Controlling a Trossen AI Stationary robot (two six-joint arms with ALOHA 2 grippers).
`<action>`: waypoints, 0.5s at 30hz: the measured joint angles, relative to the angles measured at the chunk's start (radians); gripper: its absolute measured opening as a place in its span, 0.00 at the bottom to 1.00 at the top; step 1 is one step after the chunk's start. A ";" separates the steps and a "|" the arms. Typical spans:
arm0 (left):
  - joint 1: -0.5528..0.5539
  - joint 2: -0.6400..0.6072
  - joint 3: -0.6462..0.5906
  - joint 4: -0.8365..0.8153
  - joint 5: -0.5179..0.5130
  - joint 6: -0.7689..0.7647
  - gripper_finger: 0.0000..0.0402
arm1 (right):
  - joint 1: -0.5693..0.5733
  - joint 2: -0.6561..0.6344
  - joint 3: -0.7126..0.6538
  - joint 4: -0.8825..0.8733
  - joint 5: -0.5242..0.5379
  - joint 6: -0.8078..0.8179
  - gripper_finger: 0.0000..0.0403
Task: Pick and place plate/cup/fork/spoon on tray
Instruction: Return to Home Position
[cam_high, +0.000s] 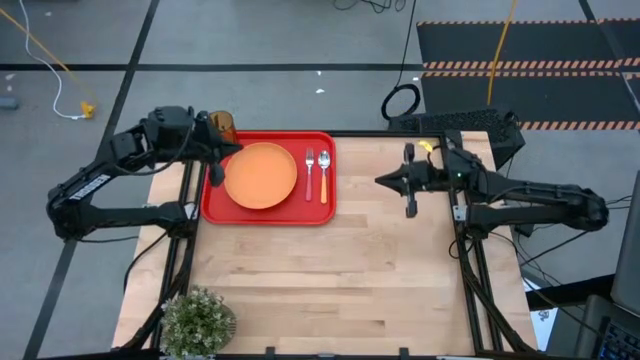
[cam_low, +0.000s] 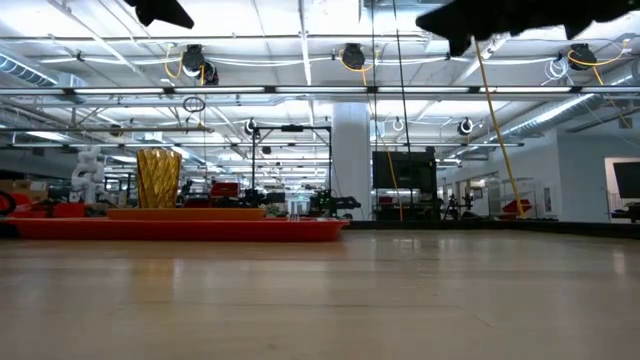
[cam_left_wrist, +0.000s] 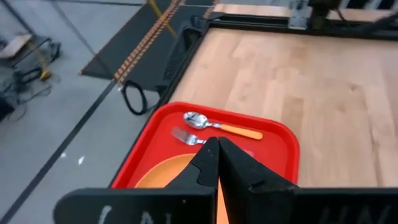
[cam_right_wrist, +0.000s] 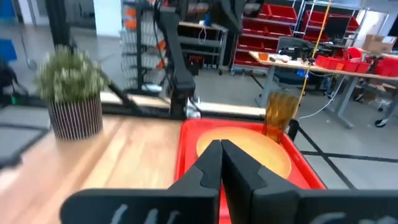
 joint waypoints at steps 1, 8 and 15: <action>0.000 0.002 0.000 0.000 0.014 0.020 0.01 | 0.000 -0.015 -0.026 0.001 0.000 -0.016 0.00; 0.000 0.010 -0.006 0.007 0.060 0.056 0.01 | 0.000 -0.097 -0.165 0.005 -0.004 -0.030 0.00; -0.003 0.007 -0.129 0.008 0.053 0.002 0.01 | 0.000 -0.138 -0.322 0.247 -0.005 -0.017 0.00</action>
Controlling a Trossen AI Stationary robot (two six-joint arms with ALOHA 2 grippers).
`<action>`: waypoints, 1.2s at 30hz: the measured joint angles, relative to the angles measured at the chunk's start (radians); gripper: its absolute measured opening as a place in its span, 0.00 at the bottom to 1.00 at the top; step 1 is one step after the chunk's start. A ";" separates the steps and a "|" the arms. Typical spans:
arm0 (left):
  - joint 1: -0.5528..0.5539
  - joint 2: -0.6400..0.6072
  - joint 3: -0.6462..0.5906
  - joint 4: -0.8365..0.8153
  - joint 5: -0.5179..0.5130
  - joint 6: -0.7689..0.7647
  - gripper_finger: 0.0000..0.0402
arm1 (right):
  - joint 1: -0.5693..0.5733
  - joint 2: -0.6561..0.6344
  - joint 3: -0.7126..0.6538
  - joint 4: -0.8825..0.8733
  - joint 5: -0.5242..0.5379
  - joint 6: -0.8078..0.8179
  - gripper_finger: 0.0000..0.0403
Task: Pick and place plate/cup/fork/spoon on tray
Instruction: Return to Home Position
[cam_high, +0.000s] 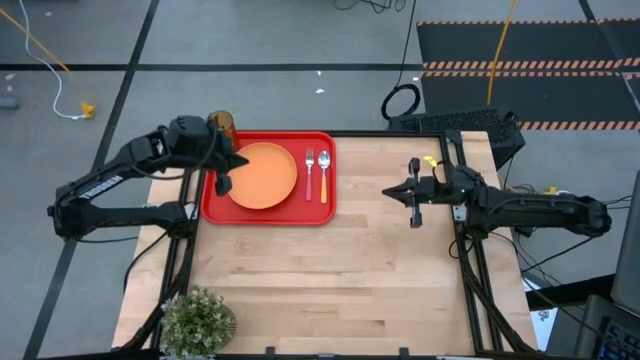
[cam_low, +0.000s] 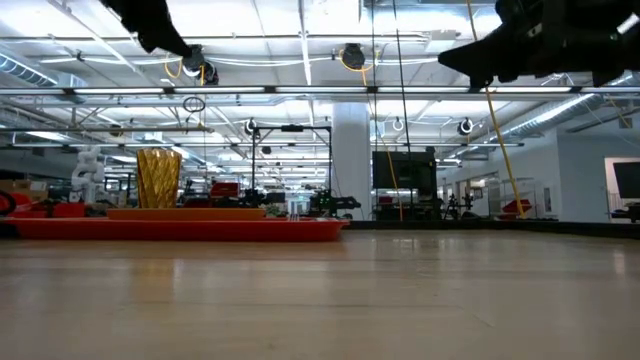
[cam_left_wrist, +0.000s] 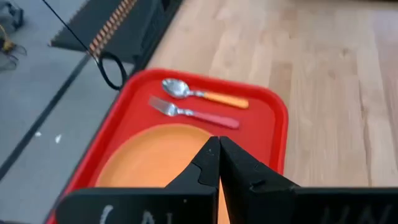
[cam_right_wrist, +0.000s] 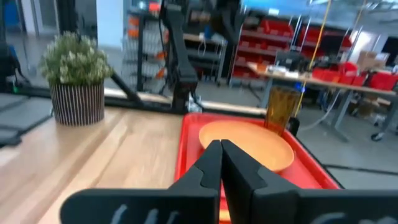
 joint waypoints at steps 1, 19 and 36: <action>-0.003 -0.001 -0.018 0.003 0.000 -0.003 0.01 | 0.000 0.000 -0.028 0.053 0.000 0.017 0.00; -0.020 -0.066 -0.398 0.395 0.019 -0.051 0.01 | 0.000 -0.021 -0.223 0.350 -0.002 0.136 0.00; -0.020 -0.153 -0.447 0.389 0.019 -0.082 0.01 | -0.001 -0.294 -0.289 0.121 0.030 0.153 0.00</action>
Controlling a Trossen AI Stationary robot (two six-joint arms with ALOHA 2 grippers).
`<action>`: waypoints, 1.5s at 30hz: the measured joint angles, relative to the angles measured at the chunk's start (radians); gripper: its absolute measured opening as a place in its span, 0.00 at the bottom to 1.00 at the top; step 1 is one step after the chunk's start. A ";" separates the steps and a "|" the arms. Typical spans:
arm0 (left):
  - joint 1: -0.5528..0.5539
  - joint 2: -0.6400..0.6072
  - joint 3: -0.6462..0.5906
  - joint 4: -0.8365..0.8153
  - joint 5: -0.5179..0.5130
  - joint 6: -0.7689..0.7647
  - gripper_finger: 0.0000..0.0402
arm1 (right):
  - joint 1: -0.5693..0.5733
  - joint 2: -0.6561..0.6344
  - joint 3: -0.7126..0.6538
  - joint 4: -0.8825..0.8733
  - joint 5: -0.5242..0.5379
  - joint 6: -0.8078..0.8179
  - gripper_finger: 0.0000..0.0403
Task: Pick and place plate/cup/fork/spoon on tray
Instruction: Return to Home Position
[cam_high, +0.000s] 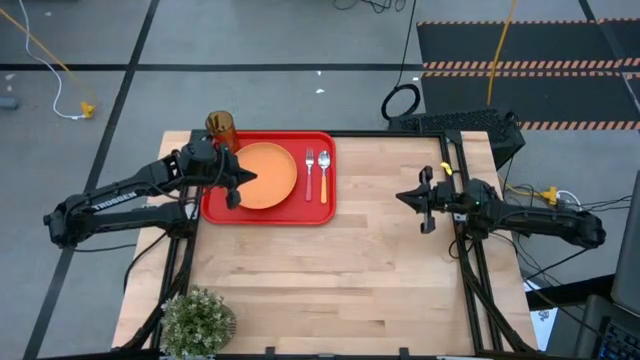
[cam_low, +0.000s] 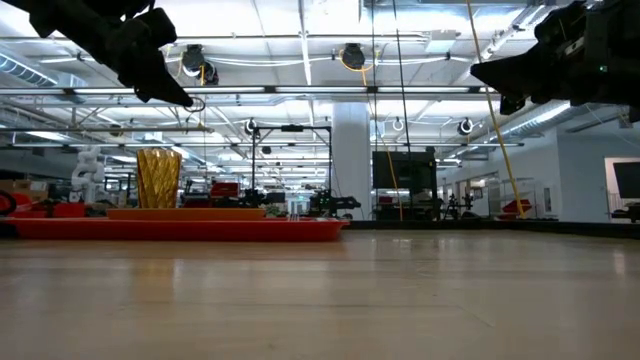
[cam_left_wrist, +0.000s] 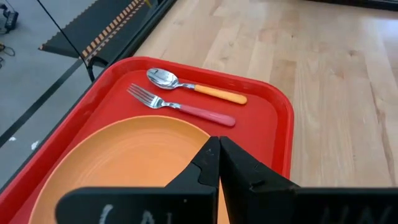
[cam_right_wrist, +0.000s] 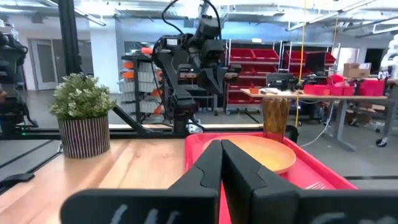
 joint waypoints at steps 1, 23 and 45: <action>0.000 0.000 0.000 -0.001 0.000 -0.001 0.01 | 0.000 -0.020 0.000 -0.018 0.000 -0.001 0.00; 0.000 0.000 0.000 0.033 -0.009 -0.027 0.01 | 0.091 -0.277 -0.002 -0.358 0.008 0.054 0.00; 0.000 0.000 0.000 0.066 -0.027 -0.044 0.01 | 0.363 -0.279 0.010 -0.495 0.187 0.113 0.00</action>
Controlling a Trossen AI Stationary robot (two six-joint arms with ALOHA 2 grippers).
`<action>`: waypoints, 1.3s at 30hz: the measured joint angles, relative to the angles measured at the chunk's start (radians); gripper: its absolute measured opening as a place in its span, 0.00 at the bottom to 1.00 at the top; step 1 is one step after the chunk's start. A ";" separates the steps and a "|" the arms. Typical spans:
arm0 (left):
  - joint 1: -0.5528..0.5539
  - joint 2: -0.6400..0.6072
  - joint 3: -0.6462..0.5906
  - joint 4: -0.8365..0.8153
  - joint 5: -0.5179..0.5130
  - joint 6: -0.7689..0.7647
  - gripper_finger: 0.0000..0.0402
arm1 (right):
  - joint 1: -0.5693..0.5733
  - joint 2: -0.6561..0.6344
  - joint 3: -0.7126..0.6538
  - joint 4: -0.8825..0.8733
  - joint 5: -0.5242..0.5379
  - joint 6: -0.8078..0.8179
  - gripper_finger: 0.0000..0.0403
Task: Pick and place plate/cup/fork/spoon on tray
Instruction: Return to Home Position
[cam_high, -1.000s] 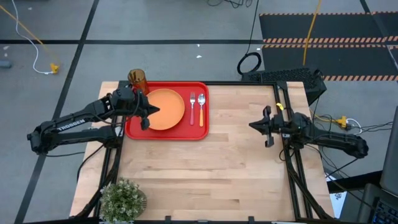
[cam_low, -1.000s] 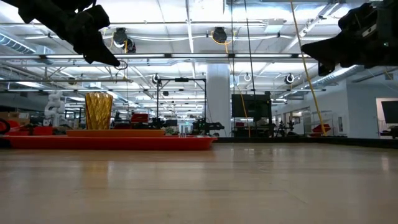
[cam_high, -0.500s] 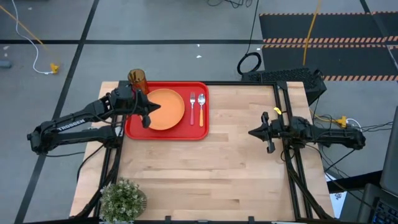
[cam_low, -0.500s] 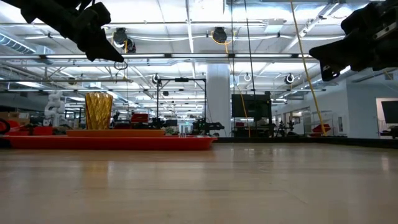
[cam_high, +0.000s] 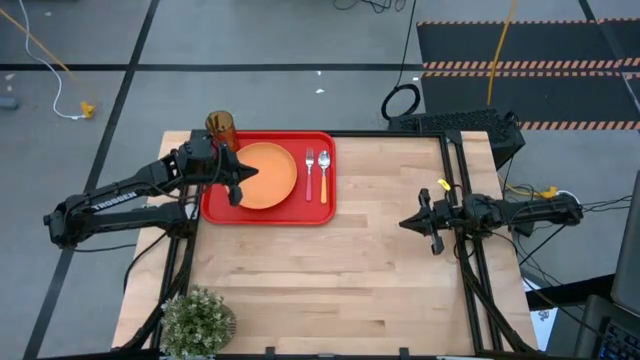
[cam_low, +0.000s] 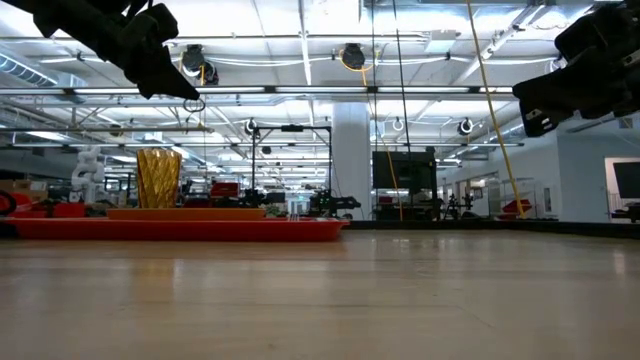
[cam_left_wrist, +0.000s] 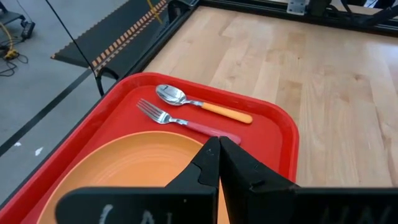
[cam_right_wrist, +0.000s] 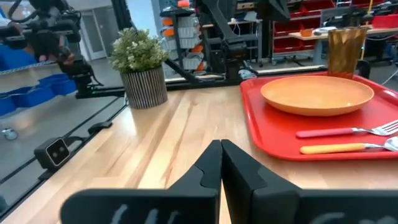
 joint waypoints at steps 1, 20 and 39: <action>0.000 0.000 0.000 0.000 0.000 -0.001 0.01 | 0.002 0.000 0.000 -0.001 0.007 0.000 0.00; 0.000 -0.013 0.000 0.090 0.050 0.002 0.01 | 0.002 0.000 0.000 -0.026 0.022 -0.117 0.00; 0.001 -0.256 -0.089 0.040 0.192 -0.003 0.01 | 0.002 0.003 0.000 0.064 0.019 -0.116 0.00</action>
